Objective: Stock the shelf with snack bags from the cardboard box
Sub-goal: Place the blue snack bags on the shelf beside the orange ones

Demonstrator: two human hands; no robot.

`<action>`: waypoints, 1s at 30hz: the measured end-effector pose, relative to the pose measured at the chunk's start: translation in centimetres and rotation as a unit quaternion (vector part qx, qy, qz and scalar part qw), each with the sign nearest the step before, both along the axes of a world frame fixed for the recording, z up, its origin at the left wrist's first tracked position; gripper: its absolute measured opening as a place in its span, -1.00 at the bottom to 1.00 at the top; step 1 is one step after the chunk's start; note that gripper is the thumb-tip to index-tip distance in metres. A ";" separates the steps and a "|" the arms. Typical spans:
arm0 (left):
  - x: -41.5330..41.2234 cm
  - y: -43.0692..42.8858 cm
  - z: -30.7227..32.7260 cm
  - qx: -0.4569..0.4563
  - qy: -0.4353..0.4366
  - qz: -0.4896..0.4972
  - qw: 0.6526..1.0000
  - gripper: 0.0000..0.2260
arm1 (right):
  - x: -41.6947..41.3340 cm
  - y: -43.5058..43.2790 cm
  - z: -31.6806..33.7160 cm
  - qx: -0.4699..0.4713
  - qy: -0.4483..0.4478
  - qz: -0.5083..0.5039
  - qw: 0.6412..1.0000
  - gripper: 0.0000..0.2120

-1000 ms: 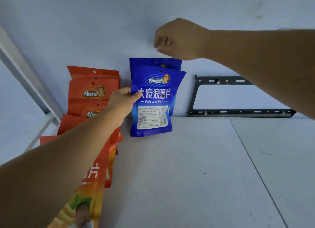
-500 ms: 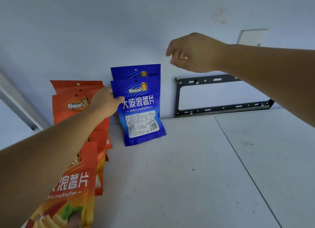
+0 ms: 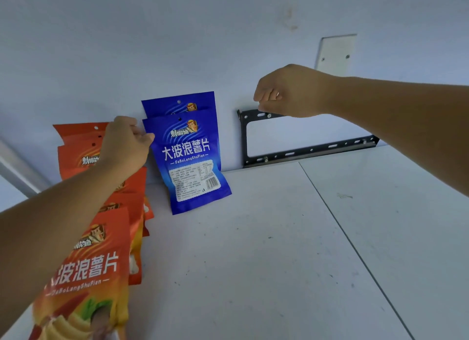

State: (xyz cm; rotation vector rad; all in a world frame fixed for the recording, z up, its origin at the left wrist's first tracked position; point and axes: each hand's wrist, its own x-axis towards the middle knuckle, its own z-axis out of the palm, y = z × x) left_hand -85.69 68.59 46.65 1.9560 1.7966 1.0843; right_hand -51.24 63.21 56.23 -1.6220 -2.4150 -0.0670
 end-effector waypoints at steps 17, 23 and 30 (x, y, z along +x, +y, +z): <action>12.8 -6.8 3.3 -0.119 0.019 -0.340 0.933 -0.89 | 5.9 -11.4 -1.9 -0.124 0.077 -0.147 0.978 -0.81; 24.1 -13.2 4.3 -0.124 0.042 -0.419 0.898 -0.93 | 13.3 -20.7 -2.9 -0.102 0.144 -0.245 0.953 -0.86; 39.6 -24.7 3.1 -0.141 0.075 -0.521 0.838 -0.90 | 23.6 -35.9 -5.9 -0.102 0.203 -0.369 0.901 -0.82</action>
